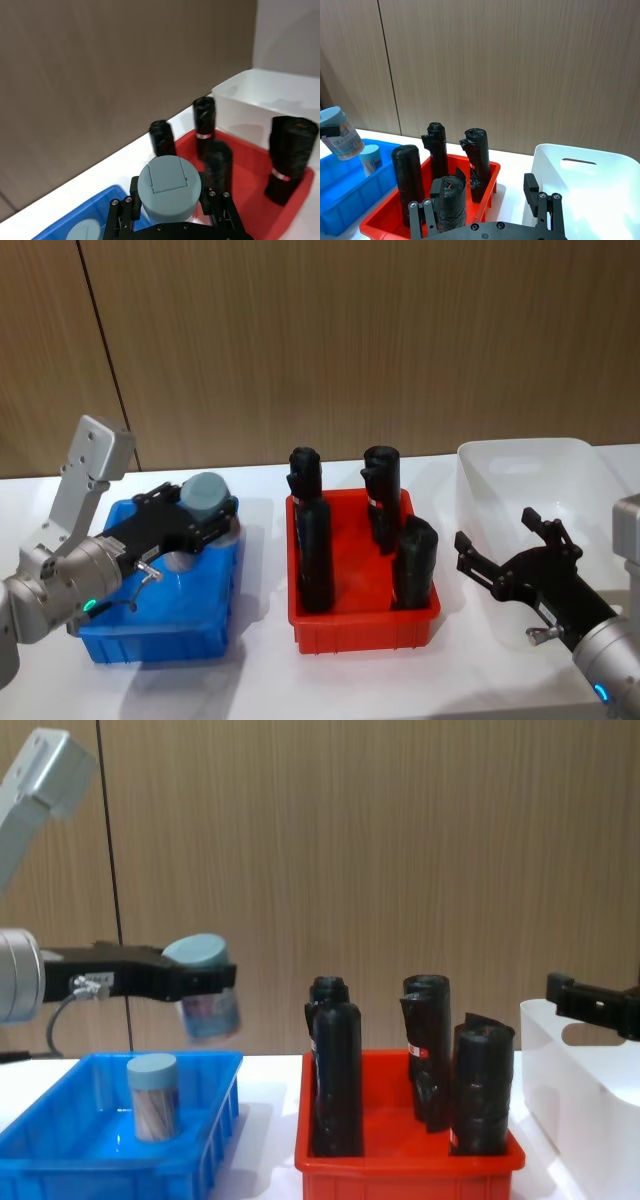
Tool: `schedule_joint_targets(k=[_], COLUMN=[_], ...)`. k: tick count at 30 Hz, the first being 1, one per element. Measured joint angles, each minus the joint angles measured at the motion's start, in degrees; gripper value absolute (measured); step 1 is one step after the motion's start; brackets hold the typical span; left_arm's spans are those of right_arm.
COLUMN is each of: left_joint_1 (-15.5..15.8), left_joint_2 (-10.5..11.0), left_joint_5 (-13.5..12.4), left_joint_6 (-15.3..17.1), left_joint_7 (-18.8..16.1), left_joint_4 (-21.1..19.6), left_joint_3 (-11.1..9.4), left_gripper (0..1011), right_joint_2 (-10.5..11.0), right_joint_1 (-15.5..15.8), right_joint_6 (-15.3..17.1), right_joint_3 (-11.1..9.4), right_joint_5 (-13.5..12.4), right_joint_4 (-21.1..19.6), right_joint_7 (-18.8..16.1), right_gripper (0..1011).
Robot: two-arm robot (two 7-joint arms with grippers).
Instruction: Pick the cotton swabs from the blue box and place them into the white box.
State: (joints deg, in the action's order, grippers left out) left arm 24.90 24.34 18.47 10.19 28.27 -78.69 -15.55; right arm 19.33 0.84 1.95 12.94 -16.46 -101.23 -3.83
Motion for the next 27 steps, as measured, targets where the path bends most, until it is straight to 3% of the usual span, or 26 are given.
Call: schedule_joint_targets(k=[12, 16, 27], left_joint_1=[1.09, 1.9, 3.8], left_joint_2=[0.34, 0.25, -0.59], left_joint_5=[1.88, 2.83, 4.48], left_joint_6=[-1.2, -1.77, -2.76], left_joint_7=[9.54, 14.64, 24.09], left_joint_4=[-0.1, 0.75, 3.53], left_joint_3=[-0.06, -0.39, -1.44], left_gripper=[660, 660, 660], right_joint_2=[0.0, 0.0, 0.0], right_joint_1=[0.0, 0.0, 0.0], right_joint_6=[0.0, 0.0, 0.0], right_joint_3=[0.0, 0.0, 0.0], right_joint_5=[0.0, 0.0, 0.0], right_joint_4=[0.0, 0.0, 0.0], right_joint_7=[0.0, 0.0, 0.0], right_gripper=[1002, 1002, 1002])
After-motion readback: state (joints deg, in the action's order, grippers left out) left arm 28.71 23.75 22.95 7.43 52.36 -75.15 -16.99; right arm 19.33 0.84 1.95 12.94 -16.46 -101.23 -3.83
